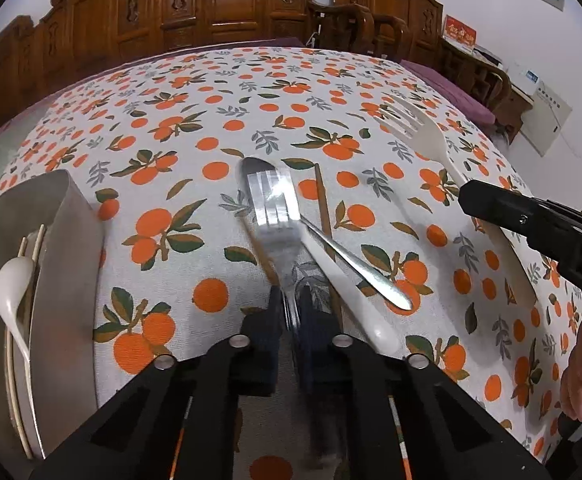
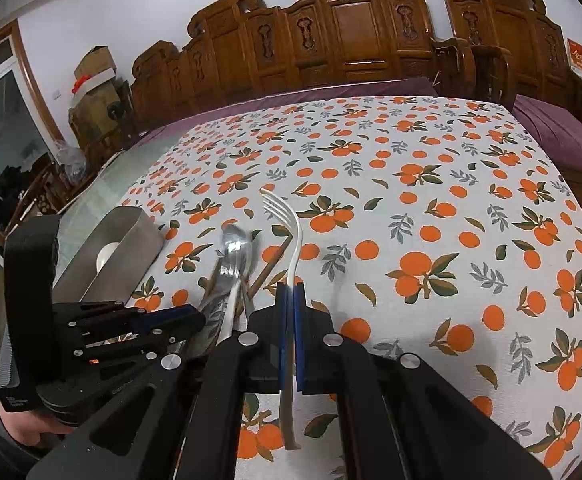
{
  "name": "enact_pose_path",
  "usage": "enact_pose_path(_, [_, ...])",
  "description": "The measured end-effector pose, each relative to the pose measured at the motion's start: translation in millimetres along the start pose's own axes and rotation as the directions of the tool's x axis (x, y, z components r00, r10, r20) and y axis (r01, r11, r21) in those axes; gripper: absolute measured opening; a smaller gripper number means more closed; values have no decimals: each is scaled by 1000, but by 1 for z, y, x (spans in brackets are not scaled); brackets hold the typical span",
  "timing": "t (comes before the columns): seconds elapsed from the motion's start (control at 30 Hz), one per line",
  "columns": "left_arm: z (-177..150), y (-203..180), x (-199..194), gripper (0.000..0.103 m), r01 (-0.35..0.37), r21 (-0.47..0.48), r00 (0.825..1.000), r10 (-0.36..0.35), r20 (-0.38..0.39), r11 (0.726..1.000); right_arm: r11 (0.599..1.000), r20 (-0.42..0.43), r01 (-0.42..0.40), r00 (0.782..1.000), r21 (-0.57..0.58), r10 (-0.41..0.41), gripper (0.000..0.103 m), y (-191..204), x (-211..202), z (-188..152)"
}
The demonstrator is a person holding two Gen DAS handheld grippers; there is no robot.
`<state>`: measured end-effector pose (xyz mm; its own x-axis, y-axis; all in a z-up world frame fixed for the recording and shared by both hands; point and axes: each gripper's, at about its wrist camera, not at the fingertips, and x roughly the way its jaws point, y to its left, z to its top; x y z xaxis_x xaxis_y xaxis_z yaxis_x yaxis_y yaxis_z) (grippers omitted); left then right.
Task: Organize utensils
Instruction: 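Grasp a metal fork with the left gripper while the right holds the white plastic fork, then carry the metal fork into the tray and open the left gripper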
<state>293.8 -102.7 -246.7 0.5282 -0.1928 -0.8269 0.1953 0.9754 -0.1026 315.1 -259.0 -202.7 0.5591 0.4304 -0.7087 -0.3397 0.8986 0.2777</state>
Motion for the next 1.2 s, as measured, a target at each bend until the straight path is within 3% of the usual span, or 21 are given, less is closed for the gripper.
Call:
enact_pose_path(0.67, [0,5,-46,6,-23,40,996,19,84,999,1000,3,-18,1000,-26,18,4,14,0,1])
enact_pose_path(1.2, [-11,19,-111,6,-28,46,984,19,177,999,993,57,-64,996,-102,70,4,60,-32,2])
